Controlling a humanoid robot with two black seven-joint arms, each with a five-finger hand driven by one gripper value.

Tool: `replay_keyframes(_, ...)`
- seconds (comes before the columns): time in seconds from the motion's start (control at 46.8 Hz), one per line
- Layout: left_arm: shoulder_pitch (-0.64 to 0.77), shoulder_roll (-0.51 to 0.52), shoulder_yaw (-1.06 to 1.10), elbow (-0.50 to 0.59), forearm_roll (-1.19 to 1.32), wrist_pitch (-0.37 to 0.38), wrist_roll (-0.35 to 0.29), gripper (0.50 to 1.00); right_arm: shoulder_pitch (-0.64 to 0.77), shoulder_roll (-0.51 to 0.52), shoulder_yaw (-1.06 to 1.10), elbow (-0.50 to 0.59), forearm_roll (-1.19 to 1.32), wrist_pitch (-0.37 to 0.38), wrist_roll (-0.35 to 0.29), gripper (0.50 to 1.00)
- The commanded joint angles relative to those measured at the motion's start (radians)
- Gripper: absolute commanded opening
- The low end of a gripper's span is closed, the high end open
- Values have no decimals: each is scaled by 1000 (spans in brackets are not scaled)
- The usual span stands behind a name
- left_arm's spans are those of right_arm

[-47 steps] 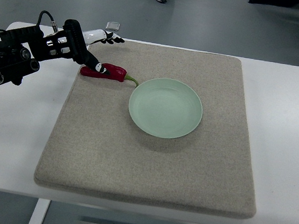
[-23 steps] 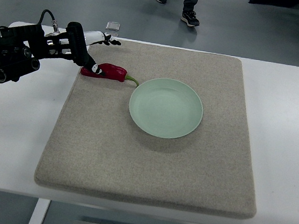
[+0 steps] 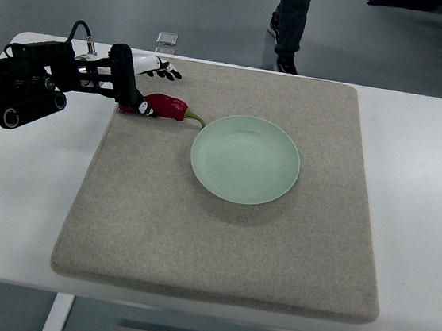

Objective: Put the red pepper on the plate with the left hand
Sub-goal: 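Lower the left hand and close its fingers around the red pepper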

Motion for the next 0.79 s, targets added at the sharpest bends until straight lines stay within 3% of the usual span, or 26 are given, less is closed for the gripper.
replay_keyframes(0.0, 0, -11, 7, 5, 0, 1, -1, 780, 0, 0, 0, 0, 0, 0, 0, 932)
replay_keyframes(0.299, 0, -21, 9, 13, 28, 0, -1, 711, 0, 0, 0, 0, 0, 0, 0, 932)
replay_keyframes(0.769, 0, -32, 9, 21, 42, 1, -1, 711, 0, 0, 0, 0, 0, 0, 0, 932)
